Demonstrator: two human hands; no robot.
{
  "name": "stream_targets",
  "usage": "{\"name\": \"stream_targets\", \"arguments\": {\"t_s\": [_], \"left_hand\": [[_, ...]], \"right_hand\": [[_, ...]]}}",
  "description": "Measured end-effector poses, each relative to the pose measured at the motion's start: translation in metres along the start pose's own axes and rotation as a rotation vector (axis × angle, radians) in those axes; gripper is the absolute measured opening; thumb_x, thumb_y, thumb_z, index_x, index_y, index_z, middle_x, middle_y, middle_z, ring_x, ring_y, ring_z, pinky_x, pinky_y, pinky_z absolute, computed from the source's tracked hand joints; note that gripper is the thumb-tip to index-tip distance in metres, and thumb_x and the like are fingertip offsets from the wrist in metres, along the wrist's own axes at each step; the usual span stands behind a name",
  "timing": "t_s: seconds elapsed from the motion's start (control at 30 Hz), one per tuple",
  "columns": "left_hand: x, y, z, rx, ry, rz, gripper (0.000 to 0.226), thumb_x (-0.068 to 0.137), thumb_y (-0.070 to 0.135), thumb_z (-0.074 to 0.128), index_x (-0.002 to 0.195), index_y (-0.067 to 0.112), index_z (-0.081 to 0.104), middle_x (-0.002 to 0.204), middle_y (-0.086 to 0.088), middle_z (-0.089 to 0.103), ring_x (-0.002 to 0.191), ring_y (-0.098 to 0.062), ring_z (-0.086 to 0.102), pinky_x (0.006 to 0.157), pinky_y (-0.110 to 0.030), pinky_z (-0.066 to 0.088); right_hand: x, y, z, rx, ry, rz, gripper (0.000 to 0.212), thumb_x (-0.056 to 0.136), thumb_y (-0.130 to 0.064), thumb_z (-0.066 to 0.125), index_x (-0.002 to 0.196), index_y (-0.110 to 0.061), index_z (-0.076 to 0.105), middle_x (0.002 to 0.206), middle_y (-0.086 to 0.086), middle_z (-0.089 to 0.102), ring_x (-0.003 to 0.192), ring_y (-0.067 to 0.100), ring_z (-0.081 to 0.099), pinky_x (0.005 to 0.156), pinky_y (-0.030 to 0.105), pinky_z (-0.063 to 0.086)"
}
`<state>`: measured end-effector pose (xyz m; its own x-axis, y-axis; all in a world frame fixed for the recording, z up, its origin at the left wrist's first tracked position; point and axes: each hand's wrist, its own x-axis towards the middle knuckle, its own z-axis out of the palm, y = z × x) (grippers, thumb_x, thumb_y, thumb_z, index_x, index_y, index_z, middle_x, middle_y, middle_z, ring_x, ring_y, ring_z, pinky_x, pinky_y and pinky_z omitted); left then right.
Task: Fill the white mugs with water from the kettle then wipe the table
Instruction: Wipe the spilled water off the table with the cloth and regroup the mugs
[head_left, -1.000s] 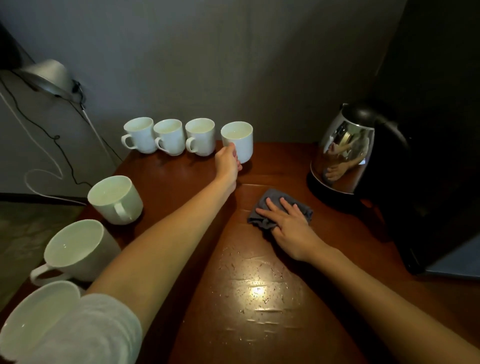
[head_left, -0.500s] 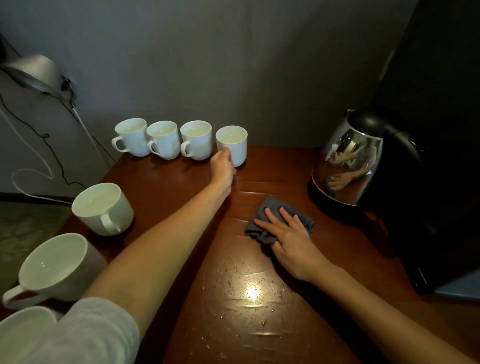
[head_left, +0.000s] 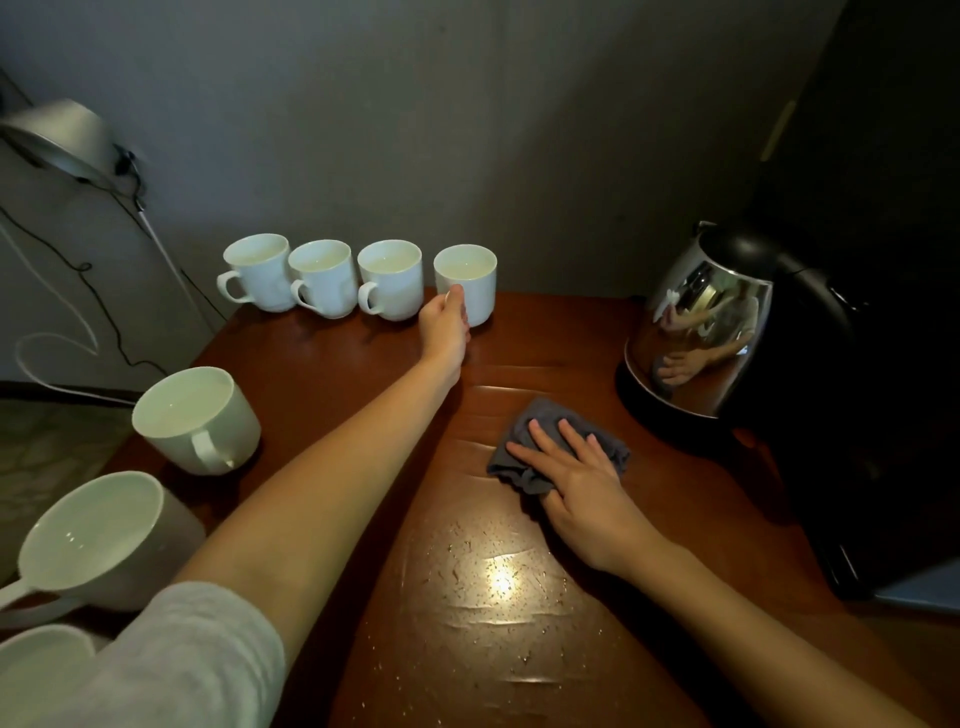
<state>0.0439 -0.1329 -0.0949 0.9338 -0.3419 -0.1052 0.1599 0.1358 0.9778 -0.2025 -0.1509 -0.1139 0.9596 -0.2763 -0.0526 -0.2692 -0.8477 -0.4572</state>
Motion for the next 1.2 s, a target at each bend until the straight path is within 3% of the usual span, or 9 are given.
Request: {"name": "stream_targets", "arguments": {"t_s": [0.17, 0.33, 0.4, 0.5, 0.63, 0.73, 0.9, 1.07, 1.2], "left_hand": [[-0.014, 0.002, -0.003, -0.098, 0.02, 0.006, 0.012, 0.091, 0.024, 0.059, 0.089, 0.012, 0.058, 0.074, -0.002, 0.056, 0.058, -0.011, 0.052, 0.055, -0.023, 0.041], [-0.062, 0.016, -0.002, -0.214, 0.151, -0.006, 0.044, 0.087, 0.001, 0.056, 0.127, 0.005, 0.039, 0.099, -0.007, 0.05, 0.059, -0.01, 0.052, 0.052, -0.018, 0.045], [-0.093, 0.024, -0.005, -0.23, 0.093, -0.014, 0.037, 0.089, -0.001, 0.051, 0.125, 0.003, 0.044, 0.095, -0.008, 0.053, 0.058, -0.01, 0.052, 0.051, -0.017, 0.044], [-0.156, 0.039, -0.017, -0.155, -0.078, 0.062, 0.017, 0.092, 0.002, 0.049, 0.103, 0.009, 0.058, 0.084, -0.004, 0.056, 0.06, -0.008, 0.051, 0.053, -0.016, 0.044], [-0.241, 0.055, -0.057, 0.169, -0.312, 0.328, 0.014, 0.091, 0.003, 0.05, 0.092, 0.012, 0.061, 0.077, 0.001, 0.058, 0.059, -0.002, 0.052, 0.056, -0.015, 0.043], [-0.292, 0.057, -0.104, 0.403, -0.35, 0.494, 0.014, 0.092, 0.008, 0.05, 0.091, 0.015, 0.062, 0.072, 0.007, 0.057, 0.064, 0.001, 0.054, 0.064, -0.015, 0.042], [-0.359, 0.059, -0.19, 0.56, -0.174, 0.658, 0.016, 0.091, 0.01, 0.052, 0.089, 0.022, 0.062, 0.077, 0.015, 0.058, 0.073, -0.004, 0.057, 0.067, -0.017, 0.043], [-0.39, 0.059, -0.274, 0.712, 0.129, 0.712, 0.014, 0.092, 0.009, 0.052, 0.092, 0.021, 0.059, 0.086, 0.022, 0.053, 0.081, 0.01, 0.053, 0.068, -0.003, 0.039], [-0.381, 0.05, -0.332, 0.71, 0.413, 0.62, 0.01, 0.096, 0.02, 0.047, 0.102, 0.021, 0.056, 0.104, 0.007, 0.048, 0.081, 0.005, 0.05, 0.068, -0.004, 0.039]], "right_hand": [[0.001, -0.001, 0.0, -0.002, -0.007, 0.009, 0.062, 0.083, -0.027, 0.023, 0.144, -0.041, 0.026, 0.157, -0.013, 0.006, 0.146, 0.015, -0.008, 0.112, 0.032, -0.014], [0.001, -0.007, -0.004, -0.025, -0.027, 0.054, 0.056, 0.094, -0.016, 0.033, 0.144, -0.038, 0.027, 0.158, -0.009, 0.008, 0.146, 0.018, -0.004, 0.114, 0.034, -0.012], [-0.002, -0.013, -0.004, -0.034, -0.028, 0.079, 0.056, 0.094, -0.017, 0.033, 0.145, -0.038, 0.026, 0.158, -0.008, 0.008, 0.146, 0.02, -0.003, 0.115, 0.036, -0.01], [-0.013, -0.027, 0.001, -0.055, -0.021, 0.115, 0.055, 0.095, -0.019, 0.033, 0.146, -0.036, 0.024, 0.159, -0.006, 0.007, 0.146, 0.022, -0.003, 0.116, 0.039, -0.008], [-0.052, -0.054, 0.019, -0.059, -0.029, 0.104, 0.053, 0.096, -0.021, 0.032, 0.146, -0.036, 0.023, 0.159, -0.005, 0.005, 0.146, 0.023, -0.004, 0.116, 0.039, -0.008], [-0.094, -0.077, 0.04, -0.082, 0.008, 0.097, 0.053, 0.097, -0.024, 0.032, 0.147, -0.037, 0.019, 0.159, -0.006, 0.003, 0.146, 0.022, -0.006, 0.116, 0.04, -0.008], [-0.144, -0.112, 0.071, -0.111, 0.047, 0.09, 0.054, 0.097, -0.027, 0.032, 0.148, -0.035, 0.016, 0.159, -0.004, 0.001, 0.146, 0.023, -0.006, 0.116, 0.04, -0.006], [-0.154, -0.128, 0.083, -0.141, 0.047, 0.092, 0.054, 0.097, -0.026, 0.03, 0.149, -0.033, 0.015, 0.159, -0.002, 0.001, 0.146, 0.024, -0.006, 0.117, 0.041, -0.004], [-0.155, -0.131, 0.083, -0.17, 0.042, 0.094, 0.055, 0.097, -0.024, 0.031, 0.149, -0.033, 0.014, 0.159, -0.001, 0.001, 0.146, 0.025, -0.004, 0.117, 0.041, -0.003]]}}
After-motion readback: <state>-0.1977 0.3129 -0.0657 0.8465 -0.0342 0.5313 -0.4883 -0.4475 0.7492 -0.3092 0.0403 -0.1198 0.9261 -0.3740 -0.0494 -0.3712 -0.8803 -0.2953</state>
